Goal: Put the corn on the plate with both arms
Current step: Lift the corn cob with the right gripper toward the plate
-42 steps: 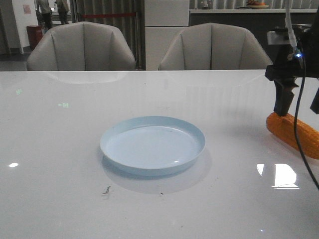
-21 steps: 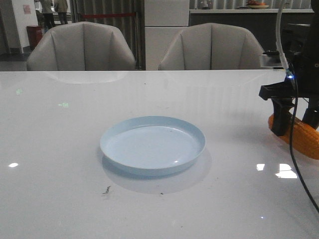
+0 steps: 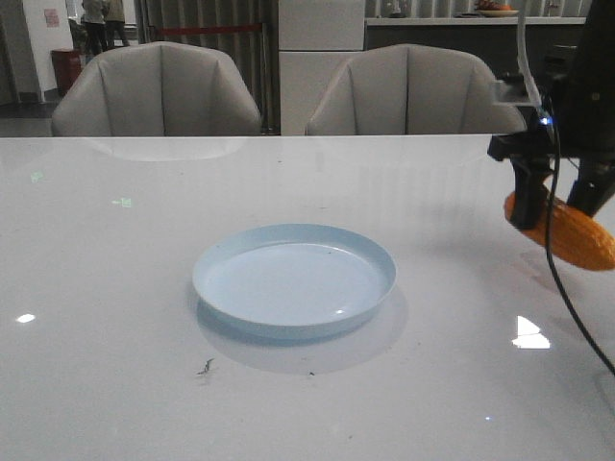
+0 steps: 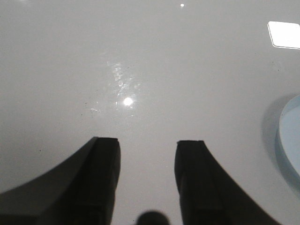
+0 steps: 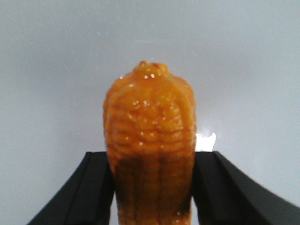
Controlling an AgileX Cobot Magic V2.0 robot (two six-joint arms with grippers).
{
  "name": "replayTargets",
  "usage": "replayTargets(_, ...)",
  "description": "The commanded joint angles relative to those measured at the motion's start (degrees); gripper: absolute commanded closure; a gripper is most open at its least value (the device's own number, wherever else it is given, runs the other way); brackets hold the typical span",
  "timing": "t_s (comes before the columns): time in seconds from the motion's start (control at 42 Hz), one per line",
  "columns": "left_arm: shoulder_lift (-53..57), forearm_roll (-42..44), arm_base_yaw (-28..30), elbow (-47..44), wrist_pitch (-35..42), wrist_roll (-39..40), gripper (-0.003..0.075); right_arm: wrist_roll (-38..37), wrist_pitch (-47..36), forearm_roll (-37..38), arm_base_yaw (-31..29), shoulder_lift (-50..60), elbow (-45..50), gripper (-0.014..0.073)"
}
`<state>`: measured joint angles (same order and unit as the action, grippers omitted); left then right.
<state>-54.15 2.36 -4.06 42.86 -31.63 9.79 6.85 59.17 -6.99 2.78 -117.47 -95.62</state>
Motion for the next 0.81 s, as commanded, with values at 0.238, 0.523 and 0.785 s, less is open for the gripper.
replayTargets(0.238, 0.86, -0.44, 0.08, 1.57, 4.23, 0.5, 0.0359, 0.93, 1.81, -2.75, 10.31, 3.62, -15.45, 0.0273)
replayTargets(0.523, 0.86, -0.44, 0.08, 1.57, 4.23, 0.5, 0.0359, 0.93, -1.31, -2.94, 20.86, 1.37, -15.55, 0.0273)
replayTargets(0.785, 0.86, -0.44, 0.08, 1.57, 4.23, 0.5, 0.0359, 0.93, -1.06, -4.31, 25.86, -3.62, -15.41, 0.0273)
